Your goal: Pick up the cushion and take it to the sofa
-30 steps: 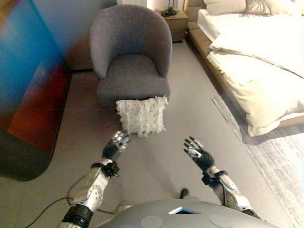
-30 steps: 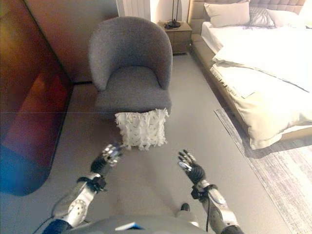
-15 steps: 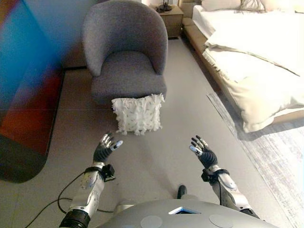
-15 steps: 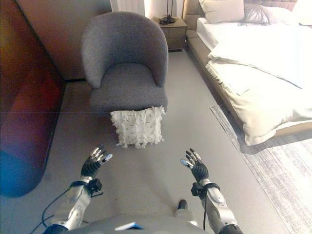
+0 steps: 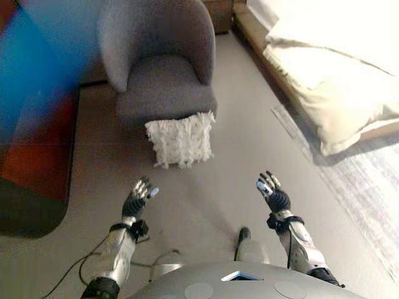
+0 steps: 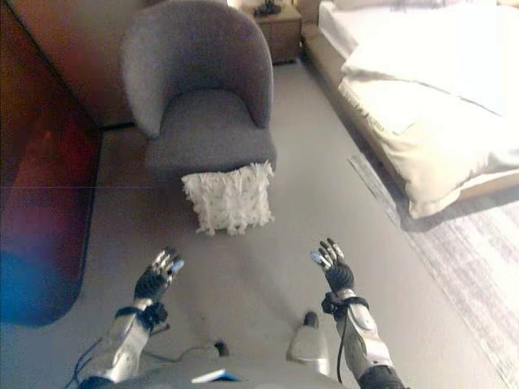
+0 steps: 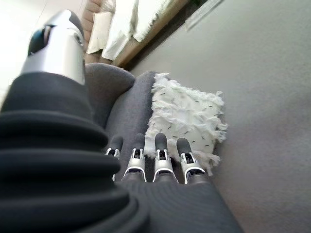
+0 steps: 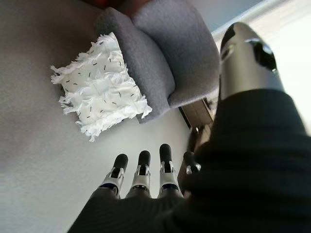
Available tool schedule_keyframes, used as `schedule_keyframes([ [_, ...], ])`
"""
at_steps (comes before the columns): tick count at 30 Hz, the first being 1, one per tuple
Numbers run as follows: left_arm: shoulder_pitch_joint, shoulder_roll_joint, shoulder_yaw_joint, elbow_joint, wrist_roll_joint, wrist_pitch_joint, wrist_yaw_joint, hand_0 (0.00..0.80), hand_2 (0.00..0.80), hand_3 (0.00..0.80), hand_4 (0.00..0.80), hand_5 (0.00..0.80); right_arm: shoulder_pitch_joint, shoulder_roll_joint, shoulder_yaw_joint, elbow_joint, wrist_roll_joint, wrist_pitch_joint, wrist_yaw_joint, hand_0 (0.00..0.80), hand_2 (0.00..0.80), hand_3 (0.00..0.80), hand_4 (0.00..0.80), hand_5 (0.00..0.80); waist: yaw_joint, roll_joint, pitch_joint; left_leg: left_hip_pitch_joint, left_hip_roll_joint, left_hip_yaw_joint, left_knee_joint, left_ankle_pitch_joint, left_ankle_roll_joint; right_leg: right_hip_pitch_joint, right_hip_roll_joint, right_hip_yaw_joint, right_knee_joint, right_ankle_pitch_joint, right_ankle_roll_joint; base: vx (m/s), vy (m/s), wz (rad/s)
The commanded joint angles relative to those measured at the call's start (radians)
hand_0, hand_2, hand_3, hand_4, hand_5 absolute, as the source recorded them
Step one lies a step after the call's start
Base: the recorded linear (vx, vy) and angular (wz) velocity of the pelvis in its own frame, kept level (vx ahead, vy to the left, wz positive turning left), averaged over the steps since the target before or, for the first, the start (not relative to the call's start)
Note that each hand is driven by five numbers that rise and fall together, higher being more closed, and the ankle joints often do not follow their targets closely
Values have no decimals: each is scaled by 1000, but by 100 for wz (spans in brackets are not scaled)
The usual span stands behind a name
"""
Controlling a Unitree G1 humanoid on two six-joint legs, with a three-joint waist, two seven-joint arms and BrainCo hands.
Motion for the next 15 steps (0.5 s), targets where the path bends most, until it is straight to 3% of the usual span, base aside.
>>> schedule_keyframes([
  [1,39,76,20,-124,-30,5,-23,0,0,0,0,0,25,16,-29,-66,40,-47,-4,0,0,0,0,0,-24,-17,-20,104,-105,-51,-251,82,108,-43,62,68,143,117,-6,269,3,48],
  [6,81,97,-11,-189,-52,16,-13,0,0,0,0,0,95,-11,-58,-74,78,-38,39,0,0,0,0,0,-69,-71,-36,147,-147,-96,-207,9,94,-18,124,44,-341,77,32,338,-92,30],
  [8,87,105,-22,-190,-45,24,-23,0,0,0,0,0,92,-20,-61,-61,103,-29,43,0,0,0,0,0,-77,-81,-40,175,-156,-115,-195,-13,92,-31,156,20,-454,72,42,422,-63,8],
  [10,91,102,-23,-182,-36,34,-35,0,0,0,0,0,99,-20,-70,-47,115,-19,49,0,0,0,0,0,-84,-88,-45,214,-164,-129,-190,-39,95,-53,173,-7,-485,82,40,442,-40,44],
  [15,127,92,-17,-205,-4,52,-35,0,0,0,0,0,148,-8,-77,-43,127,-7,74,0,0,0,0,0,-98,-97,-70,305,-177,-143,-162,-125,105,-81,170,-83,-476,110,33,537,-61,34],
])
